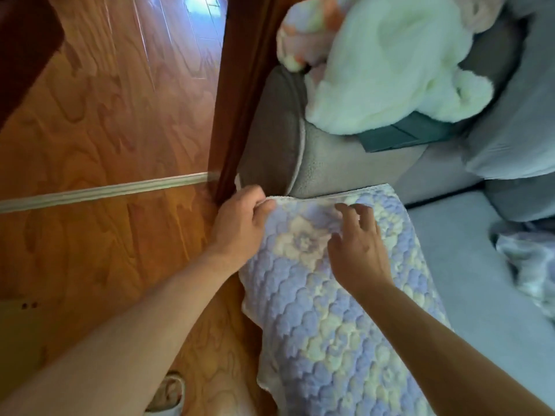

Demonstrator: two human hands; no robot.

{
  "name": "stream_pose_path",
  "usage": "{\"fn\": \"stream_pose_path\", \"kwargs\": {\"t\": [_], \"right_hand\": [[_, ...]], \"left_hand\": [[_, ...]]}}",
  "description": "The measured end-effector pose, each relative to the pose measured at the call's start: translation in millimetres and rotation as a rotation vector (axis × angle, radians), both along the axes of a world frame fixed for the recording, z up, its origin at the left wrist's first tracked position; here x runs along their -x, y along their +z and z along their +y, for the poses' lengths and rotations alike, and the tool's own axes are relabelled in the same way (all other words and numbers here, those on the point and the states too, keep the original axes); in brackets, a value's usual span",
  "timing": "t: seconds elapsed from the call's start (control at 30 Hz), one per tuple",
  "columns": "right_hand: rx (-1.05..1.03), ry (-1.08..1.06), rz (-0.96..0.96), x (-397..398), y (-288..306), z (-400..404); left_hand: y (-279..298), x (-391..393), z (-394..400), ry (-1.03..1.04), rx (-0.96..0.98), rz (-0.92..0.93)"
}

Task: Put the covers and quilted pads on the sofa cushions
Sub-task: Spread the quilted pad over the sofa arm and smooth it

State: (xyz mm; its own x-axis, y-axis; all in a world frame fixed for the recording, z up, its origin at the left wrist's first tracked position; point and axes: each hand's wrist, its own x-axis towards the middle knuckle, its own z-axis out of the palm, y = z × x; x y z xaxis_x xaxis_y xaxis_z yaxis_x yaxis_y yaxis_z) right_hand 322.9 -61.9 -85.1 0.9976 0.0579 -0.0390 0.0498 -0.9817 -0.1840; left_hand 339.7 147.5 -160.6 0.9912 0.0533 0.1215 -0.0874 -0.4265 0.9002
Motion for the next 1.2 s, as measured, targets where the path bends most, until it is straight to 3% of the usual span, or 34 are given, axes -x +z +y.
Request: {"fn": "stream_pose_path", "kwargs": {"t": [0.1,0.17,0.23,0.3,0.4,0.47,0.67,0.8,0.87,0.93,1.03,1.13,1.2], "right_hand": [[0.059,-0.087,0.073,-39,14,-7],[0.151,0.009,0.135,-63,17,-22],[0.280,0.113,0.194,-77,20,-43],[0.375,0.056,0.232,-89,27,-69],[0.482,-0.190,0.290,-105,43,-100],[0.510,-0.171,0.324,-112,41,-109],[0.234,-0.265,0.128,-126,14,-123],[-0.202,-0.481,-0.283,-139,30,-114],[-0.279,-0.419,-0.404,-152,34,-108],[-0.224,-0.351,-0.347,-150,27,-114],[-0.130,-0.380,-0.020,-132,-1,-139],[-0.458,-0.564,0.086,-130,-14,-151],[-0.594,-0.532,0.074,-130,-18,-153]], "left_hand": [[30,5,-3,-0.097,0.035,-0.037],[42,8,-3,-0.215,-0.012,-0.054],[53,10,-4,-0.369,-0.077,-0.178],[62,14,-7,-0.477,-0.163,-0.310],[66,12,-13,-0.500,-0.275,-0.271],[64,7,-12,-0.415,-0.371,-0.211],[42,-4,0,-0.237,-0.823,-0.010],[66,-15,-10,0.005,-0.968,-0.135],[67,-23,-10,0.072,-1.015,-0.169],[55,-23,-14,0.036,-1.044,-0.127],[53,-17,-21,0.120,-0.947,0.104],[71,-5,-33,0.419,-0.740,0.171],[76,12,-58,0.350,-0.620,0.068]]}}
